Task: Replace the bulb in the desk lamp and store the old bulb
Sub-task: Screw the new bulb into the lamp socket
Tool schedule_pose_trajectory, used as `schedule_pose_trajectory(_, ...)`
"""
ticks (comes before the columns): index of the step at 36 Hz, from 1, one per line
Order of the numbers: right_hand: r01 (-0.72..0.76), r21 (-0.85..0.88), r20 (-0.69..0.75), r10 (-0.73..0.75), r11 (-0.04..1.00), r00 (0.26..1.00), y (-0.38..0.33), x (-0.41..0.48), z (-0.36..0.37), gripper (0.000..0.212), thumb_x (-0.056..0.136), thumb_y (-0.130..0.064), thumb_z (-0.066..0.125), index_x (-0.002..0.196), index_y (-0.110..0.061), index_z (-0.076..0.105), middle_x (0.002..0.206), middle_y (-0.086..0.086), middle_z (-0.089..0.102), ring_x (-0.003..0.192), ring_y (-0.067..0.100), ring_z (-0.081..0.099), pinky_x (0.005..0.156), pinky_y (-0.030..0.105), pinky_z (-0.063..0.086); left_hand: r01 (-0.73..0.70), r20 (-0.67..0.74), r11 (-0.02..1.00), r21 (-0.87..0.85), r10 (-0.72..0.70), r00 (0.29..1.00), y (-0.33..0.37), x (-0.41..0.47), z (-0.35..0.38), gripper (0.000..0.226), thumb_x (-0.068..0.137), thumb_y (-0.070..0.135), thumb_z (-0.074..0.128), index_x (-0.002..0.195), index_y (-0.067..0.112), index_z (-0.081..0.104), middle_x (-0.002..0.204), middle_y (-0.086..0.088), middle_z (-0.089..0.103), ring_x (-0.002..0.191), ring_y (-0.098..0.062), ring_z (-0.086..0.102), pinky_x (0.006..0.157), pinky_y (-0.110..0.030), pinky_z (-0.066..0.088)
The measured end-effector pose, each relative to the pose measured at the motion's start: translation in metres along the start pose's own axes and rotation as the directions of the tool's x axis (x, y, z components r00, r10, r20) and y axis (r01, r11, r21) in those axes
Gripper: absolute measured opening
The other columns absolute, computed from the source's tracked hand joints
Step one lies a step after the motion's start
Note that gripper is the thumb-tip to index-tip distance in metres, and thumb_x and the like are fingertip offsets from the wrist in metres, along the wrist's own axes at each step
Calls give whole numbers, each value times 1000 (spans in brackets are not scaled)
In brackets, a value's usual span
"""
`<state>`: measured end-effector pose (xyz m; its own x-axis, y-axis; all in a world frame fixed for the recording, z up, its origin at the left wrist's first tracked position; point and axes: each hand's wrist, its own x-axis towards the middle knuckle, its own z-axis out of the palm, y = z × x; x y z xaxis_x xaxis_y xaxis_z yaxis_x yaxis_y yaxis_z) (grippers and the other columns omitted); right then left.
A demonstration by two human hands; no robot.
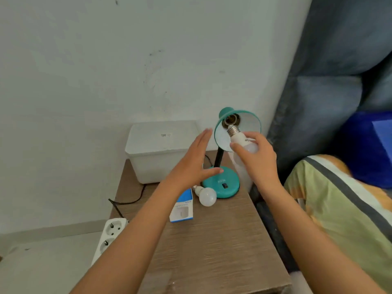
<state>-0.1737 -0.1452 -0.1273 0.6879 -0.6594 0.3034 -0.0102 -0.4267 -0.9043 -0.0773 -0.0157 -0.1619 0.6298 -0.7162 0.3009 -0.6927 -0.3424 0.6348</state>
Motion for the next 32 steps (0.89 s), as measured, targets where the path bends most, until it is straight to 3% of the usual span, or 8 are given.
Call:
schedule_pose_trajectory(6, -339, 62, 198, 321, 939, 926, -6, 56, -11, 53, 75, -31, 69, 119, -22, 42, 107, 0, 48, 100, 19, 53, 94, 44, 50, -141, -9, 990, -9, 141, 990, 24, 59, 4, 109, 75, 21, 78, 150, 27, -1, 158, 7, 4, 143, -3, 6, 112, -18, 11)
schedule_pose_trajectory(11, -330, 55, 253, 306, 942, 918, 1, 59, 11, 69, 71, -20, 67, 131, -15, 33, 111, 5, 46, 104, 23, 52, 95, 46, 50, -216, 14, 976, 35, 215, 976, 2, 57, 1, 120, 68, 17, 83, 143, 37, -9, 159, 6, -5, 145, -5, 0, 110, -10, 8)
schedule_pose_trajectory(14, -294, 33, 232, 279, 955, 932, 7, 69, 10, 69, 73, -24, 68, 131, -12, 33, 114, 4, 48, 104, 22, 53, 93, 43, 50, -277, 7, 959, 51, 277, 961, 0, 68, 4, 116, 68, 10, 82, 143, 31, -3, 157, 3, -2, 145, -8, 1, 109, -3, 4)
schedule_pose_trajectory(19, -270, 162, 225, 231, 949, 947, 8, 71, 14, 53, 87, -26, 59, 130, -7, 34, 100, -3, 47, 98, 16, 50, 68, 25, 51, -311, -54, 950, 41, 313, 948, -2, 75, 6, 105, 73, 7, 79, 143, 25, 3, 151, 5, 11, 140, -4, 11, 109, -4, 8)
schedule_pose_trajectory(23, -376, 316, 232, 314, 871, 921, 6, 75, 18, 55, 89, -26, 55, 133, -4, 31, 122, 9, 45, 108, 21, 49, 77, 33, 55, -318, -59, 947, 36, 320, 946, -2, 74, 7, 103, 72, 6, 79, 146, 21, 10, 153, -5, 21, 138, -6, 20, 109, -5, 13)
schedule_pose_trajectory(26, -420, 356, 240, 353, 835, 904, 10, 76, 22, 71, 80, -21, 62, 138, -10, 23, 131, 11, 40, 115, 27, 48, 88, 41, 54, -316, -67, 948, 16, 317, 946, -4, 74, 7, 102, 71, 6, 79, 144, 27, 11, 153, -6, 23, 138, -9, 23, 109, -6, 16)
schedule_pose_trajectory(28, -369, 311, 199, 319, 876, 927, 14, 73, 22, 79, 71, -20, 67, 137, -16, 24, 130, 10, 42, 114, 27, 50, 95, 46, 50, -317, -69, 948, 5, 317, 946, -5, 74, 8, 103, 70, 4, 80, 142, 30, 10, 152, -3, 24, 136, -4, 22, 108, -5, 16)
schedule_pose_trajectory(32, -74, 183, 74, 61, 980, 995, 20, 58, 22, 52, 82, -23, 65, 122, -21, 32, 119, -3, 45, 111, 17, 51, 96, 38, 48, -321, -85, 947, 19, 321, 943, -8, 73, 7, 101, 72, 8, 80, 142, 29, 10, 146, 9, 20, 132, 6, 18, 105, 0, 13)
